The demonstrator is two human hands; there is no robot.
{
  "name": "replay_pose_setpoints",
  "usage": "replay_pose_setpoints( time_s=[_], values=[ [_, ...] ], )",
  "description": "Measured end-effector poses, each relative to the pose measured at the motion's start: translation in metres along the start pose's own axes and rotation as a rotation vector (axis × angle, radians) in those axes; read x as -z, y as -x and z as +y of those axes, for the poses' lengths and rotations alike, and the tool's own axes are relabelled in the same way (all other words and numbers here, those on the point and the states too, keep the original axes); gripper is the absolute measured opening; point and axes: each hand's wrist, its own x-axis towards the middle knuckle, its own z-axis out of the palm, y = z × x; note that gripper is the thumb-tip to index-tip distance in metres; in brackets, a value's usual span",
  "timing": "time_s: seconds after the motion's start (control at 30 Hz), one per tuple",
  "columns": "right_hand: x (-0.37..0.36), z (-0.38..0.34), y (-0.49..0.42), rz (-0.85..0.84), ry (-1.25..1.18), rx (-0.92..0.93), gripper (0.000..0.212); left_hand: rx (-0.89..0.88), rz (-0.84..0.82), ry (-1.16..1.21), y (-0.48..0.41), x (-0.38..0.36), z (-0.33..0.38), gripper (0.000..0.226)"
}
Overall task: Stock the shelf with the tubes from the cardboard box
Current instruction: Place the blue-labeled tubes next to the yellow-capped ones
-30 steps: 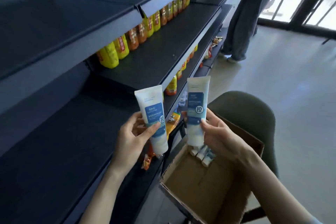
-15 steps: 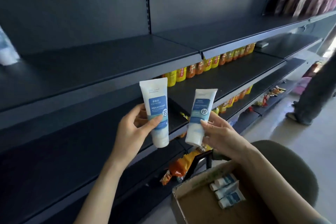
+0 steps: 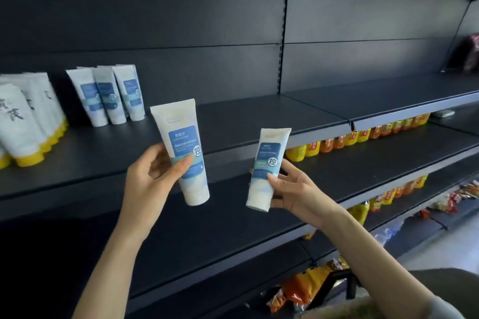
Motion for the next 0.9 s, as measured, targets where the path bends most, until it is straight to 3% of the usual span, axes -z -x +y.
replay_pose_setpoints(
  time_s=[0.5, 0.9],
  values=[
    [-0.163, -0.004, -0.119, -0.114, 0.125, 0.142, 0.05, -0.129, 0.101, -0.105, -0.043, 0.175, 0.027, 0.023],
    [-0.221, 0.013, -0.244, -0.12, 0.248, 0.158, 0.048, -0.127, 0.29, -0.261, -0.044, 0.261, 0.037, 0.024]
  ],
)
